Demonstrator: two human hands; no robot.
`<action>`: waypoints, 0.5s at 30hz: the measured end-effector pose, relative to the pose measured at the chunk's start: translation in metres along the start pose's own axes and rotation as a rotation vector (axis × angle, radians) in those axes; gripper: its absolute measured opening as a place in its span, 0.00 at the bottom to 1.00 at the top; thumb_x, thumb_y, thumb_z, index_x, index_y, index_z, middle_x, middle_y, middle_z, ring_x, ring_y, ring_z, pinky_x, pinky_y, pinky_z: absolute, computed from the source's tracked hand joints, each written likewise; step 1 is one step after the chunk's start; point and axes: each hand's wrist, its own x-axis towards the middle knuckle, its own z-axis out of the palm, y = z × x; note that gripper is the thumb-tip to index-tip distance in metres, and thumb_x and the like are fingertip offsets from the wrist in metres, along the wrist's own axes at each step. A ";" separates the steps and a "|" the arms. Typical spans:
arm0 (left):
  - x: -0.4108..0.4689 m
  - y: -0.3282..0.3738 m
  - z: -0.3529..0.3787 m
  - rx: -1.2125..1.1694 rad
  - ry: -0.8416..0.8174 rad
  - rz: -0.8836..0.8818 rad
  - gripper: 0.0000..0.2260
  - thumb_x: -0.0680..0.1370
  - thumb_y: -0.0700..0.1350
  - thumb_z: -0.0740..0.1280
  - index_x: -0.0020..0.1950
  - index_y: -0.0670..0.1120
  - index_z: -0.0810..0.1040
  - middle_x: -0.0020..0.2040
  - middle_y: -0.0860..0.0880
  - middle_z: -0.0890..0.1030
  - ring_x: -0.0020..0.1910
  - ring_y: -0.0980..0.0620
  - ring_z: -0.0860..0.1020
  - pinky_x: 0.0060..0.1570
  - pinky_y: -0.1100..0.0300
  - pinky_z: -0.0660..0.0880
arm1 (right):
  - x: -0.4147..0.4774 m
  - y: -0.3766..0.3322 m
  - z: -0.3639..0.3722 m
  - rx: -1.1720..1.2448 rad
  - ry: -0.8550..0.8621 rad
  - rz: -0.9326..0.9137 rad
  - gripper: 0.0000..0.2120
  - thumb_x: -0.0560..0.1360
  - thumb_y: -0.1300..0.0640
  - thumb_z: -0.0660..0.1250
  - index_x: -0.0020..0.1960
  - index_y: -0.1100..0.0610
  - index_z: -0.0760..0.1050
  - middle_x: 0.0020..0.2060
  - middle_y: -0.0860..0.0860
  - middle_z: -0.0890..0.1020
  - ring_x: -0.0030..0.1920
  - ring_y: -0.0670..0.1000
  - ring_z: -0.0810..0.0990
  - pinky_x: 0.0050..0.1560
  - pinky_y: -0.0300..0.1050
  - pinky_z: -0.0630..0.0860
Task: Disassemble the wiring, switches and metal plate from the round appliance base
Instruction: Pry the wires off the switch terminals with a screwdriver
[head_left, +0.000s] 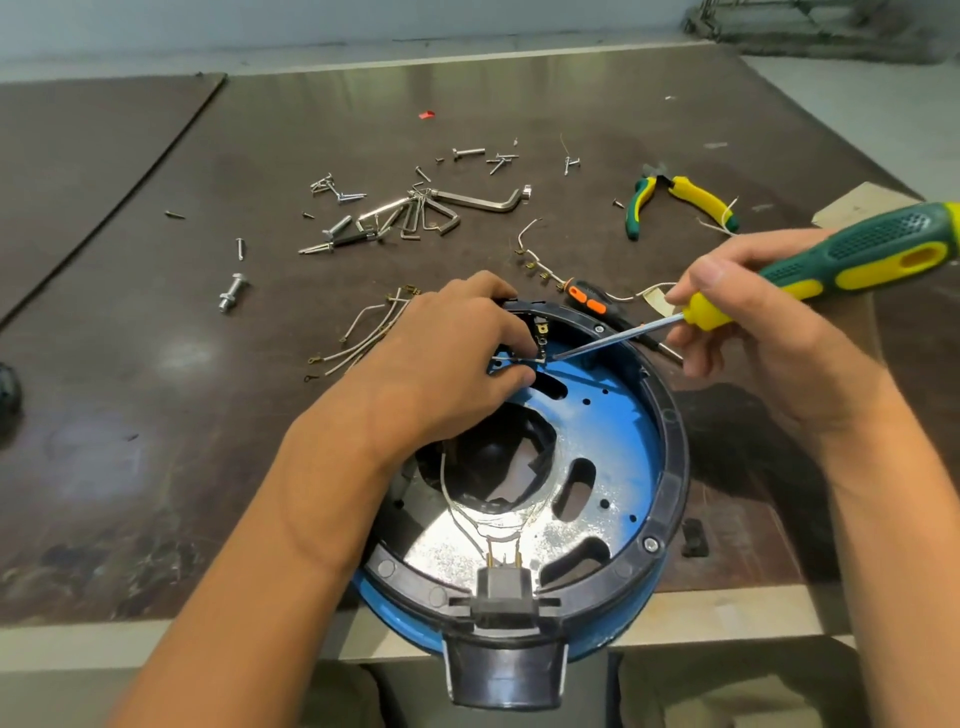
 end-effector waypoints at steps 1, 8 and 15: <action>0.000 0.000 0.001 0.018 -0.011 0.001 0.11 0.78 0.55 0.68 0.59 0.59 0.81 0.71 0.52 0.69 0.68 0.50 0.68 0.69 0.50 0.65 | 0.000 0.001 0.000 -0.016 -0.002 0.002 0.10 0.74 0.48 0.73 0.38 0.52 0.83 0.28 0.55 0.82 0.23 0.57 0.78 0.26 0.55 0.73; 0.001 -0.001 0.003 0.071 -0.014 0.015 0.11 0.79 0.56 0.65 0.61 0.60 0.80 0.71 0.52 0.68 0.68 0.51 0.67 0.67 0.51 0.62 | 0.001 0.002 -0.005 -0.032 -0.071 0.002 0.16 0.73 0.50 0.79 0.39 0.58 0.77 0.25 0.56 0.78 0.21 0.60 0.73 0.25 0.49 0.73; 0.001 -0.001 0.002 0.075 -0.035 0.015 0.12 0.79 0.56 0.65 0.62 0.60 0.80 0.70 0.52 0.68 0.67 0.51 0.67 0.66 0.51 0.61 | 0.004 0.007 -0.015 -0.097 -0.160 -0.034 0.07 0.75 0.55 0.77 0.46 0.59 0.82 0.31 0.62 0.82 0.24 0.67 0.75 0.23 0.61 0.73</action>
